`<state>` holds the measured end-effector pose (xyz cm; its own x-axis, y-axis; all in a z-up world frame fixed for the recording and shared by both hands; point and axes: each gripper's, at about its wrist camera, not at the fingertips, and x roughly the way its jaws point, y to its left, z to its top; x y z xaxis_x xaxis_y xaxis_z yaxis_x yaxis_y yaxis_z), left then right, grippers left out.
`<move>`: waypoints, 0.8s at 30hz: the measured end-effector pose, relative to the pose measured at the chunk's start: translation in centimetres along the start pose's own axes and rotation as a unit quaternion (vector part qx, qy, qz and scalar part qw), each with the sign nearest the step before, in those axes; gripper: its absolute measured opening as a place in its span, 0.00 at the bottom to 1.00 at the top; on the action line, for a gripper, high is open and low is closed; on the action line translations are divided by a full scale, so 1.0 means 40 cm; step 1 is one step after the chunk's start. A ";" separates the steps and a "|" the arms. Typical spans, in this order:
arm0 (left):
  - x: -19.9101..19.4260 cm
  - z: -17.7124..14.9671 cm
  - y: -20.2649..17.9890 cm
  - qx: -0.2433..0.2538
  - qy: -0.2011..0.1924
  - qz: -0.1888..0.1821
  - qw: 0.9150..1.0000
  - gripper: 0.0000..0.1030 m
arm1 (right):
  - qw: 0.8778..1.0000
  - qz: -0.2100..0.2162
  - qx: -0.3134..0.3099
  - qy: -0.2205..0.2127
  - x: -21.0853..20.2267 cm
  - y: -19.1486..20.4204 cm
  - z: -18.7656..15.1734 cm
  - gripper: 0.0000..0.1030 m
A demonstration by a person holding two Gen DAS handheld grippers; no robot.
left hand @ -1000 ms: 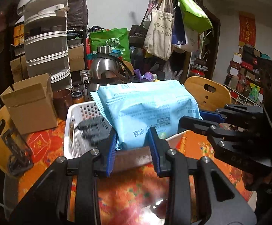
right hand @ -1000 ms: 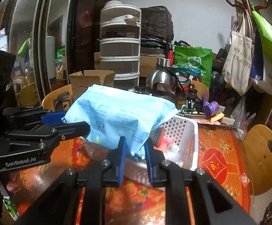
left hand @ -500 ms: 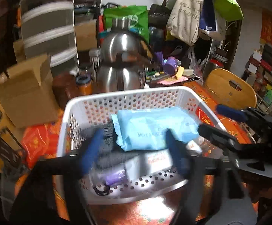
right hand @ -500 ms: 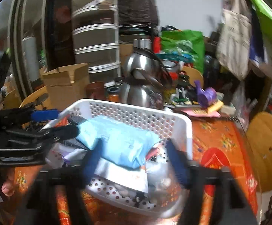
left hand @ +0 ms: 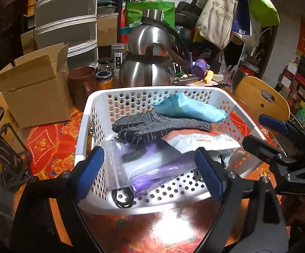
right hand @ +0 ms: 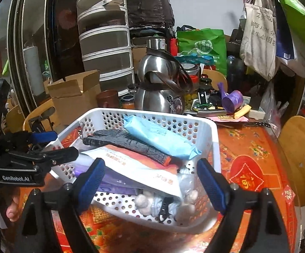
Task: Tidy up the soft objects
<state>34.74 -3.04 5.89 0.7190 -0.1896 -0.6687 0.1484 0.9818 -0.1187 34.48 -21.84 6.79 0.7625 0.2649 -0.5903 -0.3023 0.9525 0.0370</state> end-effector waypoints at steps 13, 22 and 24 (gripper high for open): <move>-0.055 -0.020 -0.010 -0.003 -0.012 0.012 1.000 0.96 | 1.000 0.003 0.010 0.003 -0.039 0.010 -0.022 0.86; -0.211 -0.112 -0.037 0.029 -0.046 0.050 0.997 1.00 | 1.000 -0.013 0.011 -0.003 -0.199 0.046 -0.102 0.98; -0.258 -0.141 -0.035 0.027 -0.052 0.039 0.998 1.00 | 1.000 -0.025 0.001 -0.008 -0.249 0.065 -0.125 0.98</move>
<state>23.29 -2.37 8.83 0.7955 -0.1152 -0.5949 0.1233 0.9920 -0.0273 23.24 -22.76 8.76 0.7859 0.2189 -0.5783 -0.2624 0.9649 0.0087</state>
